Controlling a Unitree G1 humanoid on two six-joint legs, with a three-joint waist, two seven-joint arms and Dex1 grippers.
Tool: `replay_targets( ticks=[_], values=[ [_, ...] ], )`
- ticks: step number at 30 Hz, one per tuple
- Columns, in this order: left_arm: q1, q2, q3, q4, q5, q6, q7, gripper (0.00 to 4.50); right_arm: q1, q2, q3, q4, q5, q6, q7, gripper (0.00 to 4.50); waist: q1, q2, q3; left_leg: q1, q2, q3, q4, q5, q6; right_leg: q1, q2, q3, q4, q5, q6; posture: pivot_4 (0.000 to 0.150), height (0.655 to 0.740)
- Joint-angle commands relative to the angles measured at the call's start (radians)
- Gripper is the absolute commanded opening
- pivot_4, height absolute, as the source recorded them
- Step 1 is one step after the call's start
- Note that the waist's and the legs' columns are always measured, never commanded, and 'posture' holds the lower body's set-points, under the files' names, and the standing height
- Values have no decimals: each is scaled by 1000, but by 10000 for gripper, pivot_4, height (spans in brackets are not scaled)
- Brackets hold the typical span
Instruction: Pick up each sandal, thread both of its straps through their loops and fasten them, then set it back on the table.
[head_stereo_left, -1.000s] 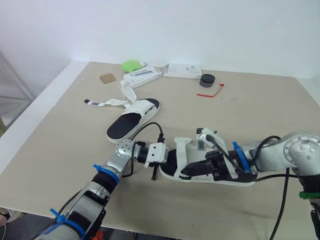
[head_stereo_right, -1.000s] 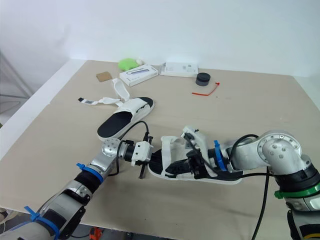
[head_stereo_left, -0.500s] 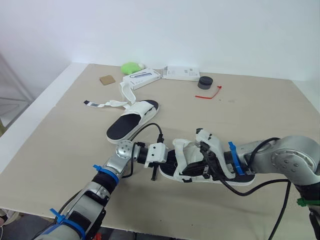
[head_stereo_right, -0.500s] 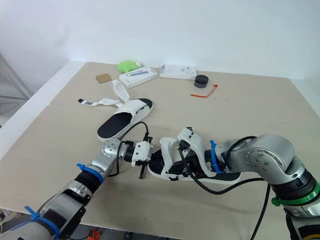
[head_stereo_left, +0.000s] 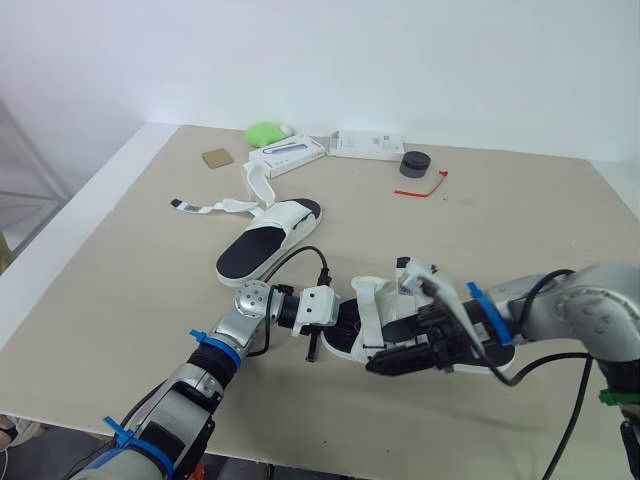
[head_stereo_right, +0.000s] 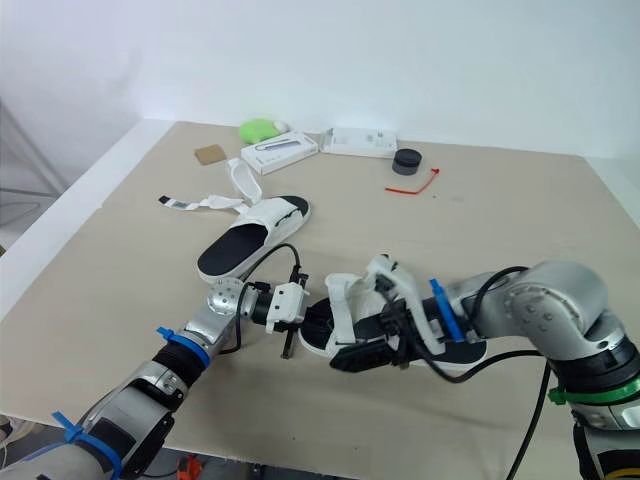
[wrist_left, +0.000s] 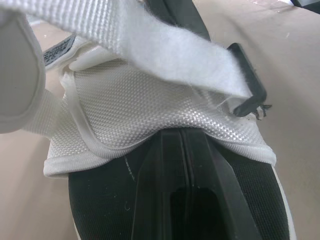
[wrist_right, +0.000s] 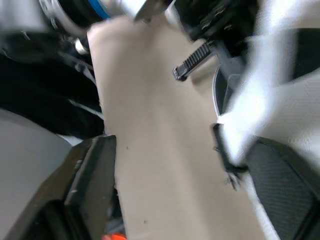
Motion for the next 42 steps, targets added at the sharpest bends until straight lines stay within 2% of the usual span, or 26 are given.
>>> replay_targets(
  ticks=[1,9,14,16,18,23,26,30,40,42],
  values=[
    [69,39,-79,122,121,65,-15,0,46,-66,-126,-43,46,-11,91,40780,1,1,0,0,0,0,0,0,0,0,0,0,0,0,0,1500,7400],
    [68,36,-77,125,122,64,-17,0,280,-131,-232,-229,21,-79,140,40780,1,2,3,-1,-2,0,0,0,0,1,0,-5,0,-1,6,1500,7400],
    [66,39,-80,128,123,61,-21,0,345,-85,-199,-315,-116,-173,23,40780,0,2,4,-1,-2,0,1,0,0,1,0,-6,0,-3,3,1500,7400],
    [64,39,-80,131,123,60,-23,0,318,-59,-204,-289,-109,-163,-14,40780,0,2,4,-1,-2,0,1,0,0,1,-1,-6,0,-3,3,1500,7400],
    [58,38,-80,137,124,57,-24,0,231,-35,-228,-226,-39,-127,-30,40780,-1,2,6,-1,-2,0,1,0,0,1,0,-6,0,-2,3,1500,7400],
    [50,35,-81,146,125,52,-23,0,71,31,-204,-114,29,-41,-112,40780,-1,4,9,-1,-1,0,1,1,1,1,0,-6,0,1,1,1500,7400],
    [49,32,-79,151,127,50,-22,0,37,55,-201,-93,57,-10,-133,40780,1,5,8,-1,-1,-2,1,2,2,1,0,-8,0,0,-1,1500,7400],
    [53,32,-77,154,129,46,-18,0,4,99,-131,-50,13,41,-174,40780,1,5,8,-2,-4,-2,1,2,2,1,-2,-8,0,2,3,1500,7400],
    [63,36,-78,146,129,46,-8,0,-59,170,-102,4,-7,110,-194,40780,1,6,8,-3,-5,-5,1,3,3,1,-2,-10,0,1,1,1500,7400],
    [62,35,-78,146,129,47,-5,0,-74,188,-99,17,-17,118,-196,35653,1,6,8,-3,-5,-6,1,3,4,1,-2,-10,0,1,1,1500,7400]
  ],
)
